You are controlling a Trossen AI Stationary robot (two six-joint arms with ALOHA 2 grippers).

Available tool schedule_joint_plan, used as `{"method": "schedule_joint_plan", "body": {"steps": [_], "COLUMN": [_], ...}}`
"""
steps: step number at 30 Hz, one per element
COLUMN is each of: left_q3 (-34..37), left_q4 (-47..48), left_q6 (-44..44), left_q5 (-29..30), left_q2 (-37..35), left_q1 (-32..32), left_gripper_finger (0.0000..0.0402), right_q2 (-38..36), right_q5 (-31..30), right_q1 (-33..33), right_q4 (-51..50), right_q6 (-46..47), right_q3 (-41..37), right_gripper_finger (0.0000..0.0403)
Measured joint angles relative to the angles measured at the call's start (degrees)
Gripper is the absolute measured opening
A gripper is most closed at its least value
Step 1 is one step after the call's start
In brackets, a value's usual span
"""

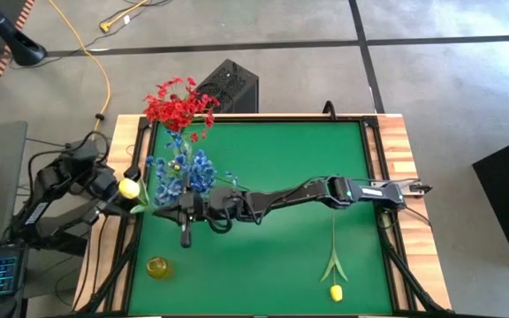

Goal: Sort flowers into vase by color
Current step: Put the top right yellow flower into the yellow vase

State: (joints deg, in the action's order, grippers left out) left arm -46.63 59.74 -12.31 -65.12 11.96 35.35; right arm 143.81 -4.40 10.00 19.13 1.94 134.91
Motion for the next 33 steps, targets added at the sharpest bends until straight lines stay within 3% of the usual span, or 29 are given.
{"method": "schedule_joint_plan", "body": {"steps": [9,19,29,33], "left_q3": [0.0,0.0,0.0,0.0], "left_q4": [-5.1,-10.5,-11.4,-13.1], "left_q6": [3.1,6.1,4.3,4.0], "left_q5": [8.4,-1.1,-0.4,4.1], "left_q2": [0.0,0.0,0.5,0.5], "left_q1": [0.0,0.0,-14.8,-17.6], "left_gripper_finger": [0.0157,0.0157,0.0157,0.0157], "right_q2": [0.0,-1.2,-1.7,-1.7], "right_q5": [3.0,3.2,3.3,3.4], "right_q1": [-0.8,-0.8,-0.9,-1.1], "right_q4": [3.9,3.8,7.7,11.8], "right_q6": [2.8,2.6,3.1,5.1], "right_q3": [0.0,0.0,0.0,0.0], "right_gripper_finger": [0.0016,0.0016,0.0016,0.0016]}}
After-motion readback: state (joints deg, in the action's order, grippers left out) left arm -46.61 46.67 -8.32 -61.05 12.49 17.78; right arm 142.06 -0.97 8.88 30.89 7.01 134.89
